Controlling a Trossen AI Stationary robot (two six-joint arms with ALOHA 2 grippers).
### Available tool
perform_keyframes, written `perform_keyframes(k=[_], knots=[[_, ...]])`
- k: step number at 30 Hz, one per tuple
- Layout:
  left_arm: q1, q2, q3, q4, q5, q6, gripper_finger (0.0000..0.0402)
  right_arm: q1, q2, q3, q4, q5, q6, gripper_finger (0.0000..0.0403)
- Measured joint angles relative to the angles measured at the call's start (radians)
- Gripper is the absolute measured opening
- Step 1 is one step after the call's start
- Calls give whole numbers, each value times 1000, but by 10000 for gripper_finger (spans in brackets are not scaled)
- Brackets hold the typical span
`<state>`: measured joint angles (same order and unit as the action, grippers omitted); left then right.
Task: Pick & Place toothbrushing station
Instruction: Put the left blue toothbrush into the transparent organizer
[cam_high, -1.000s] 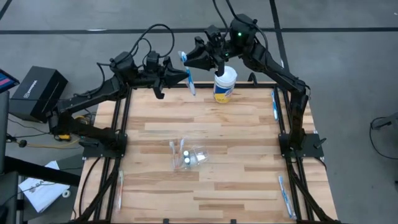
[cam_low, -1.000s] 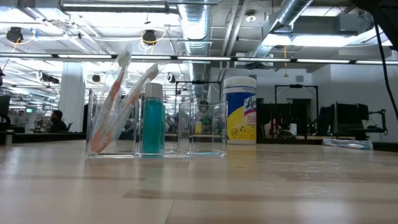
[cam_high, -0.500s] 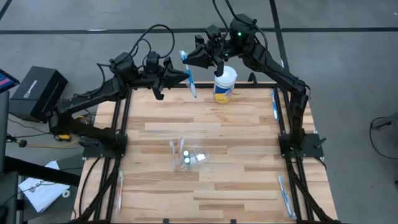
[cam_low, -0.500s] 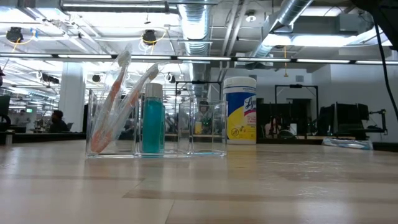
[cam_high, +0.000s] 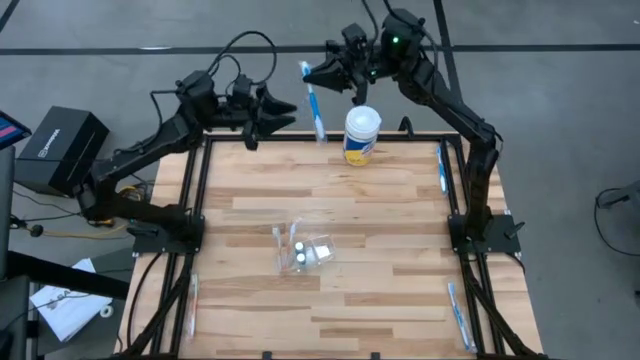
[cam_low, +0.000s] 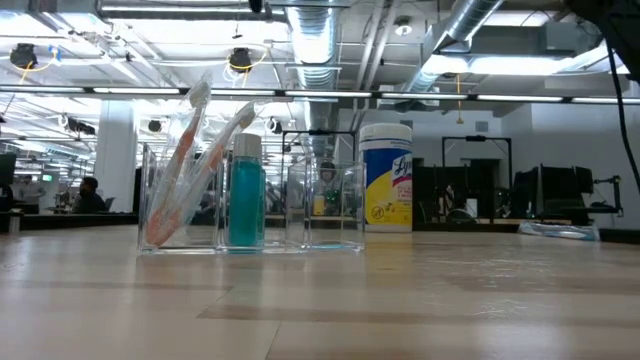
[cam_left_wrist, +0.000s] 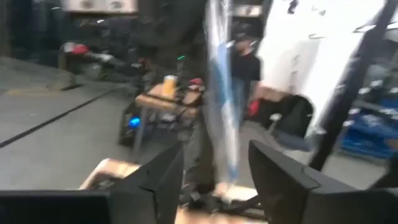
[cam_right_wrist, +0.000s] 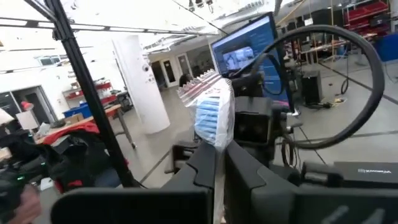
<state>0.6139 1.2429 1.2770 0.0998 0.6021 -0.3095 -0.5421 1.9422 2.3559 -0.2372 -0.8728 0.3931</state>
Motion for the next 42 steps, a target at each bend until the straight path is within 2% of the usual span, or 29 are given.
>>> perform_keyframes(k=[4,8,11,13,15,17,24,28,31,35,39,42], knots=[[137,-15,0,-92,13,68,197,-52,-15,-1,4,-18,-5,4],[259,-14,0,-190,35,101,195,-95,-56,0,-13,-17,-49,4],[326,-14,0,-235,36,163,181,-105,-99,1,-119,6,-162,4],[364,-14,0,-237,36,171,170,-107,-133,1,-270,58,-254,4],[393,-18,0,-235,37,171,159,-99,-167,1,-437,100,-361,4],[406,-19,0,-233,37,171,149,-81,-192,-6,-530,130,-410,1],[387,-19,0,-235,41,149,132,4,-286,-138,-553,118,-401,1],[351,-19,0,-234,41,131,131,29,-384,-338,-557,119,-371,1],[332,-19,0,-234,41,130,130,44,-494,-566,-441,137,-287,1],[317,-19,0,-234,40,129,130,84,-668,-943,-93,229,-90,1],[313,-19,0,-233,44,92,130,118,-813,-1283,293,417,87,1],[304,-19,0,-231,60,61,130,176,-856,-1491,528,580,168,1]])
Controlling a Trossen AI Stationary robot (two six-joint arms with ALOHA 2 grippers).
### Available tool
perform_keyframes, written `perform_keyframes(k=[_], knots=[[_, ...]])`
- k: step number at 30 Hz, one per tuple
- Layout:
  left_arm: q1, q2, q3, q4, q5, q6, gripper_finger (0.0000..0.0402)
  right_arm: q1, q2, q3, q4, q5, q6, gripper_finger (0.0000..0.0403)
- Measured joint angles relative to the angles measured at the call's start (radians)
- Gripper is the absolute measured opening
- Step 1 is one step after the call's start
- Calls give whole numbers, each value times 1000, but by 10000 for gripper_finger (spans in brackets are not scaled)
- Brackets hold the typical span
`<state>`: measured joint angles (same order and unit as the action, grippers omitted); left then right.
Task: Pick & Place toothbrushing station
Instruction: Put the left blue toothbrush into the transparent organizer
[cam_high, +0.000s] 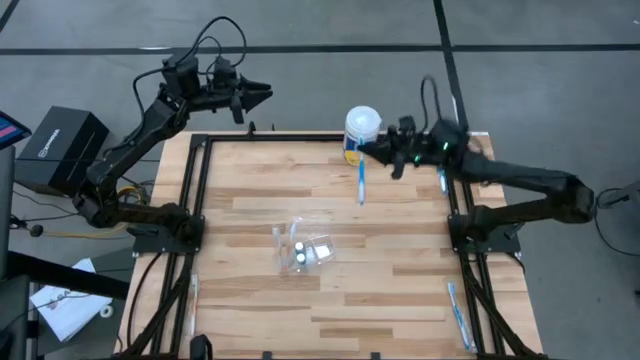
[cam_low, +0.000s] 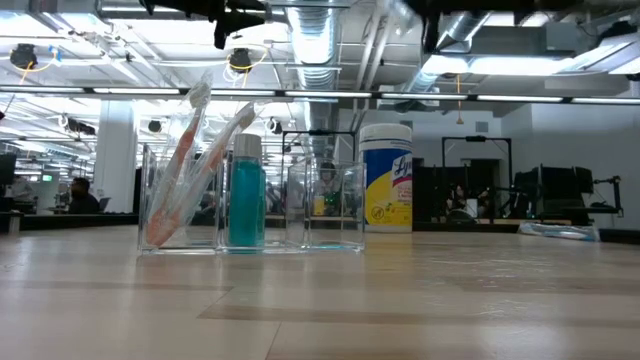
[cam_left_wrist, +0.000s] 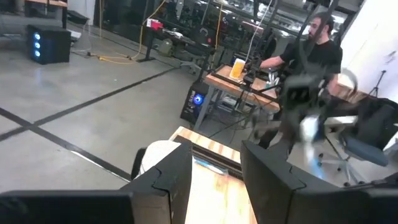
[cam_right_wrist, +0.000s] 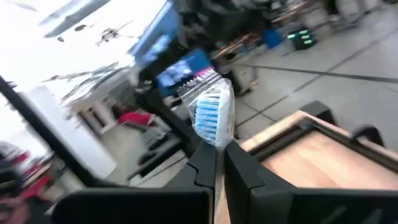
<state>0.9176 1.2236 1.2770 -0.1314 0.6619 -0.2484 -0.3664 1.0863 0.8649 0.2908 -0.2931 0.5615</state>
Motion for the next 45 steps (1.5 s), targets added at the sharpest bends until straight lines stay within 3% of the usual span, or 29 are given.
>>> perform_keyframes(k=[3,6,10,18,28,45], knots=[[-33,0,0,13,-17,4,130,64,9,-151,165,142,11,1],[-56,0,0,37,-25,-1,130,96,54,-247,294,215,3,1],[-98,0,0,37,-45,3,130,122,168,-307,482,242,-37,1],[-201,0,0,54,-123,29,130,205,471,-294,819,234,-60,1],[-282,0,0,74,-160,33,131,242,628,-226,896,208,-120,1],[-296,0,0,97,-161,69,131,230,636,-227,872,133,-221,1]])
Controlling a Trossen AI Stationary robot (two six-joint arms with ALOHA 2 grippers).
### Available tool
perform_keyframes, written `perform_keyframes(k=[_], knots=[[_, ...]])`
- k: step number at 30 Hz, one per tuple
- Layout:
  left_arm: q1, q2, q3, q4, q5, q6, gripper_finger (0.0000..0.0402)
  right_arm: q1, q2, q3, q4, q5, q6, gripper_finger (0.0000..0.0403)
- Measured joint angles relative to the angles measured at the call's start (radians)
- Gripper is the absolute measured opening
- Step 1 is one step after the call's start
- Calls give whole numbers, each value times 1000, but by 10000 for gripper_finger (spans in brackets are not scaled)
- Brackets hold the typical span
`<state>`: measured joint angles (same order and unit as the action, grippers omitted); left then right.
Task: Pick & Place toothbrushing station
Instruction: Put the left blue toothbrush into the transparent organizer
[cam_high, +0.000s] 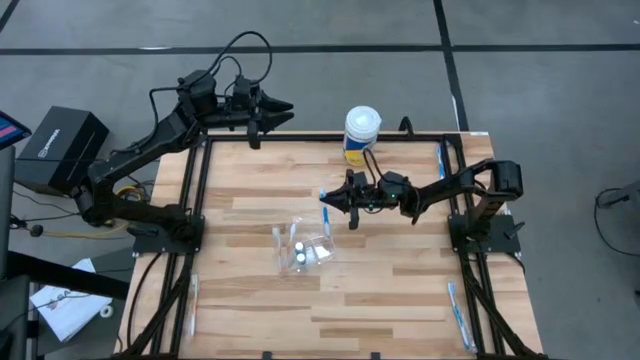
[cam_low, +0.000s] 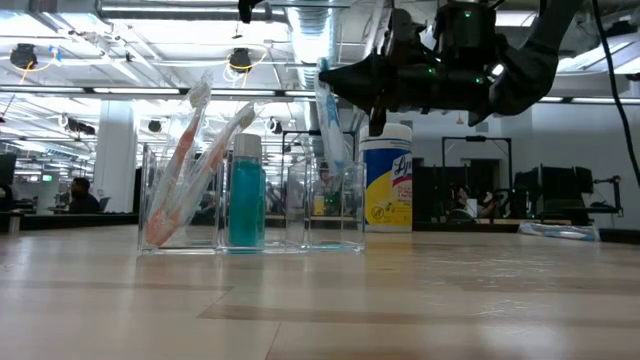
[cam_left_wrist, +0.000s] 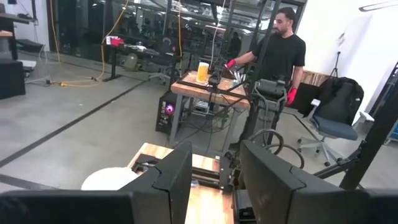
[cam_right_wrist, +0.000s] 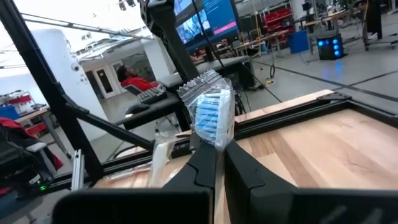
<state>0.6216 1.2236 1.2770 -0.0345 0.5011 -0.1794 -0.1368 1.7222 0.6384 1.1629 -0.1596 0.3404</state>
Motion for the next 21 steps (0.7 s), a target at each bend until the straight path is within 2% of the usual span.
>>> perform_keyframes(k=[18,21], knots=[[0,0,0,8,-13,25,131,26,1,0,-4,-19,-20,1],[0,0,0,9,-13,26,131,26,52,5,36,-11,-13,1]])
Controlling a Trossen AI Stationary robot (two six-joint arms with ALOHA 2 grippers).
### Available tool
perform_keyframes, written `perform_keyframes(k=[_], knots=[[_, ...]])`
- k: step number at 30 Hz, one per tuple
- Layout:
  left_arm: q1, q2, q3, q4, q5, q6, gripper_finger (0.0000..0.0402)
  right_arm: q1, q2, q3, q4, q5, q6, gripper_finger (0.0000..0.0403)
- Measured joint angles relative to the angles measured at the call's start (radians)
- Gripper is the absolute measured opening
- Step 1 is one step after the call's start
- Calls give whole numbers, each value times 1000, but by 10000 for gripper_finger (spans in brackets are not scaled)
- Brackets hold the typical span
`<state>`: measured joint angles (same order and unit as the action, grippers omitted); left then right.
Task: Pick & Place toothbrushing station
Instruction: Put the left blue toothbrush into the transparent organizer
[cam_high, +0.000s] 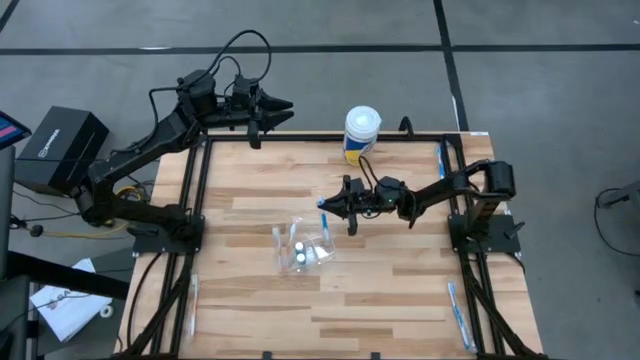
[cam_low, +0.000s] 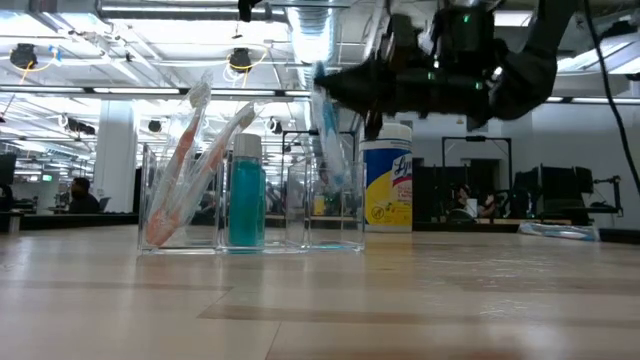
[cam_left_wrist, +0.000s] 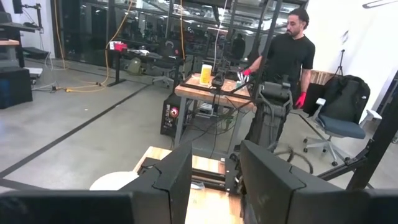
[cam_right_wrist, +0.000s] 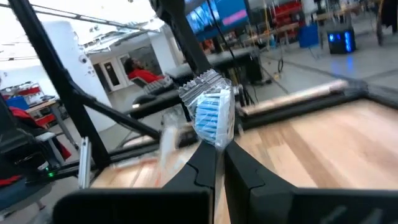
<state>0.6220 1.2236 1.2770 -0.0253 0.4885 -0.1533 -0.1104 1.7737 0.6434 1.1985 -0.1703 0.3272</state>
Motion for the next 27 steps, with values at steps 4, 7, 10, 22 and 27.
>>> perform_keyframes(k=[4,7,10,22,27], knots=[[0,0,0,4,0,0,131,5,110,14,141,-4,50,1],[0,0,0,5,1,0,131,6,182,36,205,-11,66,1],[0,0,0,5,1,0,131,5,212,63,218,-12,66,1],[2,0,0,4,5,42,131,19,278,93,185,-32,61,1],[2,0,0,3,5,44,131,19,278,93,155,-39,58,1]])
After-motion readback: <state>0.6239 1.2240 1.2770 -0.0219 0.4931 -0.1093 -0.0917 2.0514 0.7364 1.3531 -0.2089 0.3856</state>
